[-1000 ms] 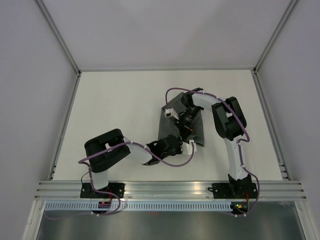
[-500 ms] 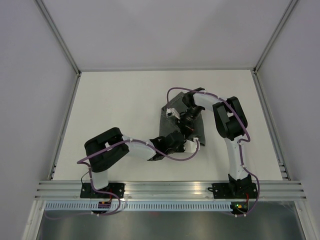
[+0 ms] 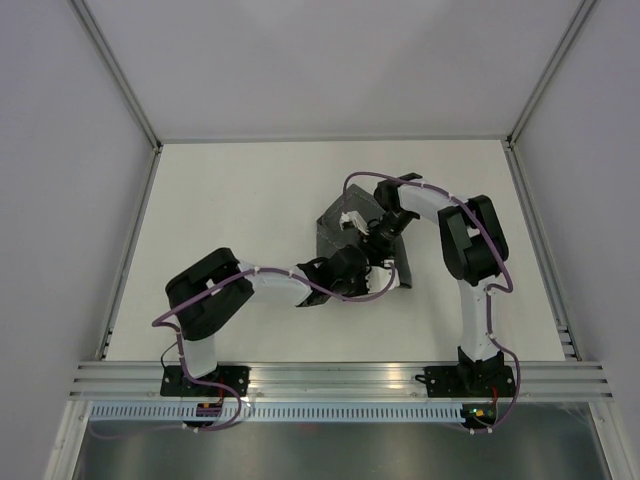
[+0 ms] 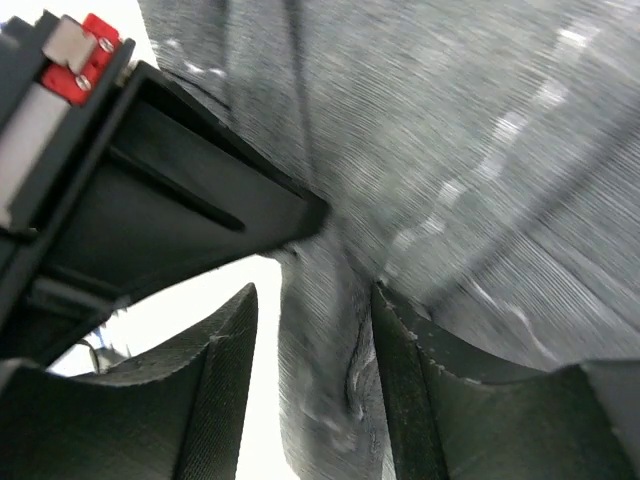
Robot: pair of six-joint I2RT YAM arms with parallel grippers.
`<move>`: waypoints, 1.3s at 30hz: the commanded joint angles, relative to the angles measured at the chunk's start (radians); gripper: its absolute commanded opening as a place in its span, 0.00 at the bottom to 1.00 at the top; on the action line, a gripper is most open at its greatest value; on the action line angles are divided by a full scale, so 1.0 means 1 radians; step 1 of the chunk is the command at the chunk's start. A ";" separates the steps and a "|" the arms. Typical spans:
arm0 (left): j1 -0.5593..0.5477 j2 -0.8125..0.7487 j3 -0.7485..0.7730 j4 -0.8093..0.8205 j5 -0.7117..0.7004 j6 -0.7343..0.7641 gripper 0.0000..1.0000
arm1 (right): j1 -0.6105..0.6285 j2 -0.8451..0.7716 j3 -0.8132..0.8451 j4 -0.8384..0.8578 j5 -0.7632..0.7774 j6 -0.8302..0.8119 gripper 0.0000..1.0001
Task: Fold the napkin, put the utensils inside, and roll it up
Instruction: Roll the napkin at the center of the board.
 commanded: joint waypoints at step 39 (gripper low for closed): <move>0.359 0.278 0.247 -0.300 0.906 -0.413 0.02 | 0.039 -0.800 -0.847 0.971 0.147 0.049 0.68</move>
